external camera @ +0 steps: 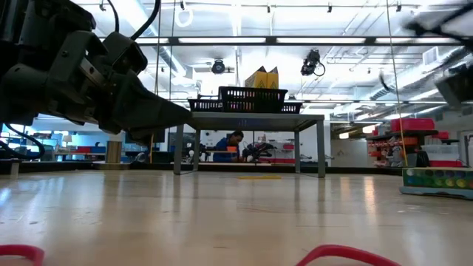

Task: Pick & Place Office Desk Supplies
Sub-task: Put the crayon box into the bottom black basket on the shelf

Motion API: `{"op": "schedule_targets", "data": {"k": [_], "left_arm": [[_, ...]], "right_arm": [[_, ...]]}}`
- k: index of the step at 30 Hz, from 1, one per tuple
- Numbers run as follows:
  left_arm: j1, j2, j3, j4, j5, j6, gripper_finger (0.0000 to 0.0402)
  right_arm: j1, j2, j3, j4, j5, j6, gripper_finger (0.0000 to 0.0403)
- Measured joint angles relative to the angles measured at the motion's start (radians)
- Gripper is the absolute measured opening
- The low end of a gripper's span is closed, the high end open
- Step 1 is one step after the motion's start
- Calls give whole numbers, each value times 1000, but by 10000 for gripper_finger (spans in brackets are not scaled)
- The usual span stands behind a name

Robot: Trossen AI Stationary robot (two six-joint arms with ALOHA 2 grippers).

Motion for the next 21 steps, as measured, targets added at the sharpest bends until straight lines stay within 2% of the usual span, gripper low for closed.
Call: {"op": "schedule_targets", "data": {"k": [5,10,14,17,21], "left_arm": [[2,0,10,-11,15,-62,7],[2,0,38,-69,15,-48,7],[2,0,63,-105,15,-39,7],[1,0,79,-116,15,9,7],[0,0,88,-114,15,43,7]], "right_arm": [[-25,-3,-101,2,6,109,4],[-72,-4,-127,-6,65,115,4],[-115,0,-123,-7,185,112,4],[-142,3,-127,0,321,112,4],[-187,3,-127,86,441,64,4]]}}
